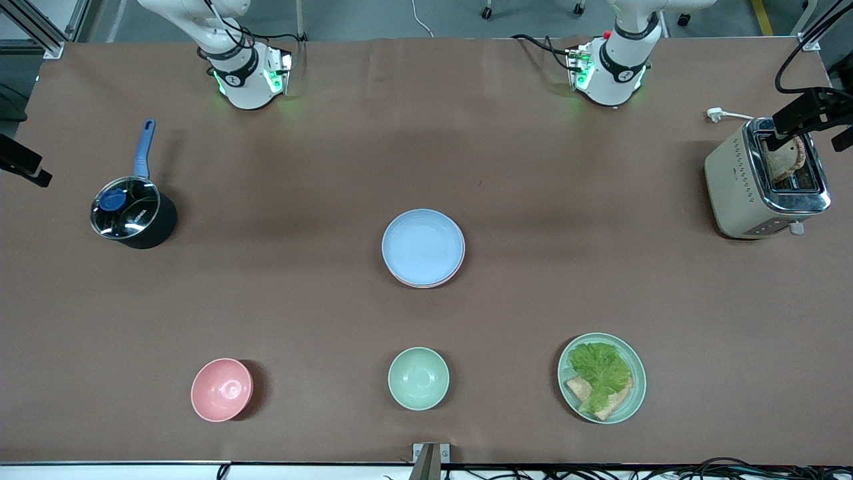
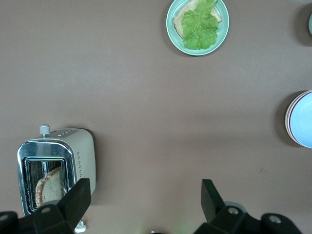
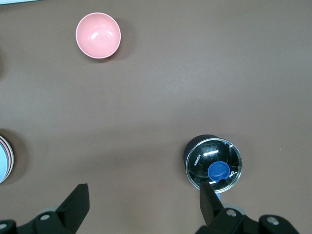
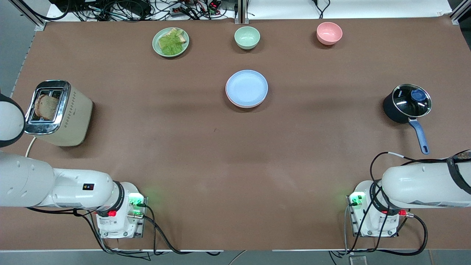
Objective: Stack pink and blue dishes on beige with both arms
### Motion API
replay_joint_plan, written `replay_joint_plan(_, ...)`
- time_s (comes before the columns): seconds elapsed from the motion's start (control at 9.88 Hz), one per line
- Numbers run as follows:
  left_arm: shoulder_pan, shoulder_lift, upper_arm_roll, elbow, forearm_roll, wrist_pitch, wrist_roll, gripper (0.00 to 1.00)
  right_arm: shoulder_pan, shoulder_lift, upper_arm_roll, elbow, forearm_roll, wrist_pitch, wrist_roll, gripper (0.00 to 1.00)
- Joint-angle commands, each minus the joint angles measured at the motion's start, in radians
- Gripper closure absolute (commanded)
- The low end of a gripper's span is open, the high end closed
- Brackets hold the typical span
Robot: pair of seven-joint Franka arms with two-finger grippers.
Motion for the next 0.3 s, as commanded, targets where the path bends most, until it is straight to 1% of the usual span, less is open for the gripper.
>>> replay_joint_plan(0.0,0.006,0.005,-0.015,-0.028,0.023,-0.004,-0.001,0.00,-0.018,-0.024,0.015,-0.026,0.024,-0.003,0.019,0.00)
replay_joint_plan(0.2,0.006,0.005,-0.015,-0.028,0.023,-0.004,-0.006,0.00,-0.018,-0.021,0.013,-0.024,0.022,0.000,0.026,0.00)
